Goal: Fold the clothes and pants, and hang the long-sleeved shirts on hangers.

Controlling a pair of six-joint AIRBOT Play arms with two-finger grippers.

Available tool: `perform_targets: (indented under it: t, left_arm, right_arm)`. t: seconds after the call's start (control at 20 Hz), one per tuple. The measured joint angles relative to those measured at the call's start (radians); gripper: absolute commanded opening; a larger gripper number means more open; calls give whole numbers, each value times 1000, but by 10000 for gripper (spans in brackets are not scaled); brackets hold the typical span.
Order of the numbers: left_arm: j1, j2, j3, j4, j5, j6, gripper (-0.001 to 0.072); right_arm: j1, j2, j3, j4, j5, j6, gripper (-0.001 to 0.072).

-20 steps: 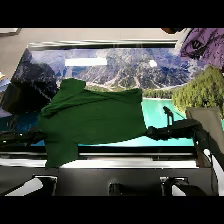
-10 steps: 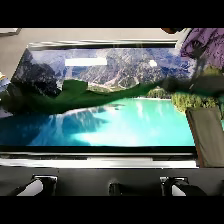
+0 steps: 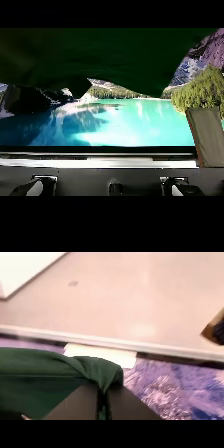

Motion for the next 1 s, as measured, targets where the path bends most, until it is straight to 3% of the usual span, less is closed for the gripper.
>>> perform_targets:
  t: [0.25,0.45,0.65,0.8,1.0]
  left_arm:
    - [-6,127,-43,120,-31,-68,15]
    - [-13,62,-137,87,-114,-4,15]
    - [-63,-117,-307,62,-130,77,15]
    - [-123,-311,-417,57,-17,112,15]
    - [-197,-578,-441,57,231,129,15]
  right_arm:
    - [0,82,40,-96,-77,124,26]
    - [0,-49,16,-115,-204,208,26]
    - [0,-296,-72,-117,-268,232,26]
    - [0,-504,-105,-121,-256,211,26]
    - [0,-740,-118,-124,-132,183,26]
